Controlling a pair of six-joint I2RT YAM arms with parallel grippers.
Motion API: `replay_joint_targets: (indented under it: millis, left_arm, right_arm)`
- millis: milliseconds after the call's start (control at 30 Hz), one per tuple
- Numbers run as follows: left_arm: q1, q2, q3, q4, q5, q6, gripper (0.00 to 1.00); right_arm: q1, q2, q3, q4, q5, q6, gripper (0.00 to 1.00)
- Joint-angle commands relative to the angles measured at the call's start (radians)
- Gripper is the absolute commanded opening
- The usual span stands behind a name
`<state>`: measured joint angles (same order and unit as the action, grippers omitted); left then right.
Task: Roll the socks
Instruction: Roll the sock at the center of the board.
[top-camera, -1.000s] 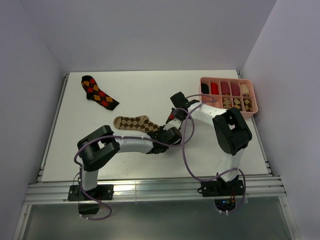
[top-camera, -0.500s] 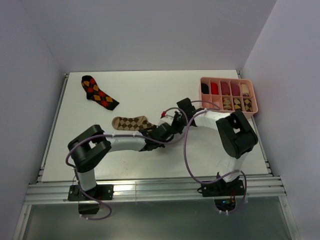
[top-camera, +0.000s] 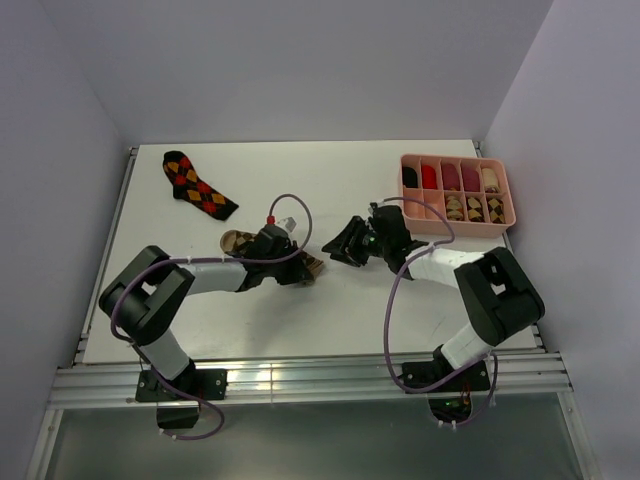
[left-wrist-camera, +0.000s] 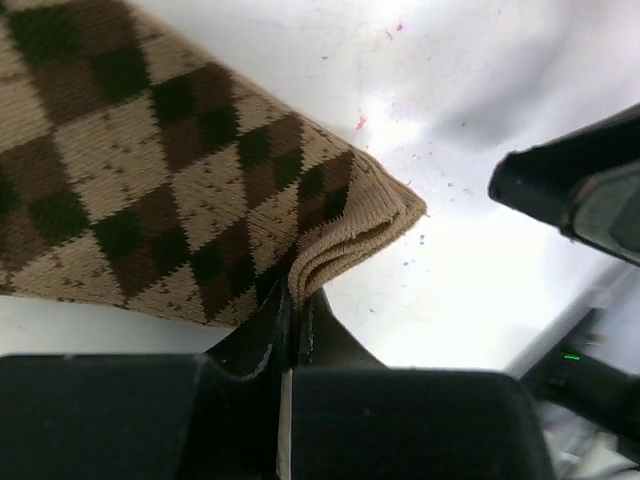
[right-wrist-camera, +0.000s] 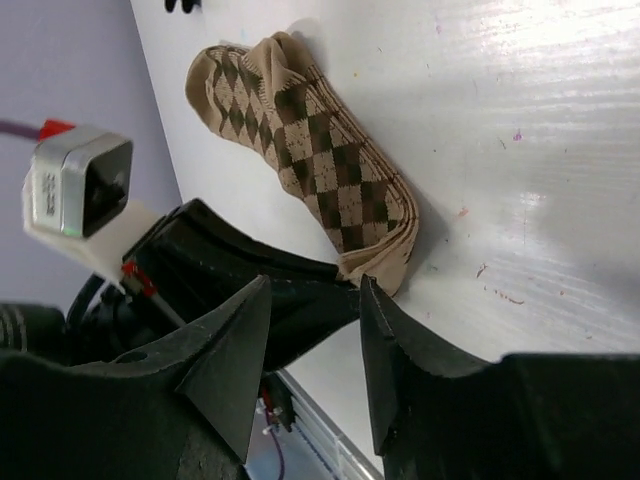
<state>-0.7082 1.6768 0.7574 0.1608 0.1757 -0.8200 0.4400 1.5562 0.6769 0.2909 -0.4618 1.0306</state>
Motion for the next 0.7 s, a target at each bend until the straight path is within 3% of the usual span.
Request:
replay_joint_targets:
  millis: [0,300,667]
  left_arm:
    - [0.055,-0.032,-0.041,0.138,0.168,-0.137,0.01]
    - [0.116,0.009,-0.078,0.246,0.272,-0.243,0.01]
    - [0.131,0.072,-0.056,0.218,0.311,-0.268,0.01]
  right_arm:
    - [0.002,0.002,-0.023,0.126,-0.011,-0.056,0.49]
    - [0.051,0.123,-0.068,0.243,-0.047,-0.092,0.50]
    - [0.066,0.251,-0.063,0.375,-0.075,-0.089,0.51]
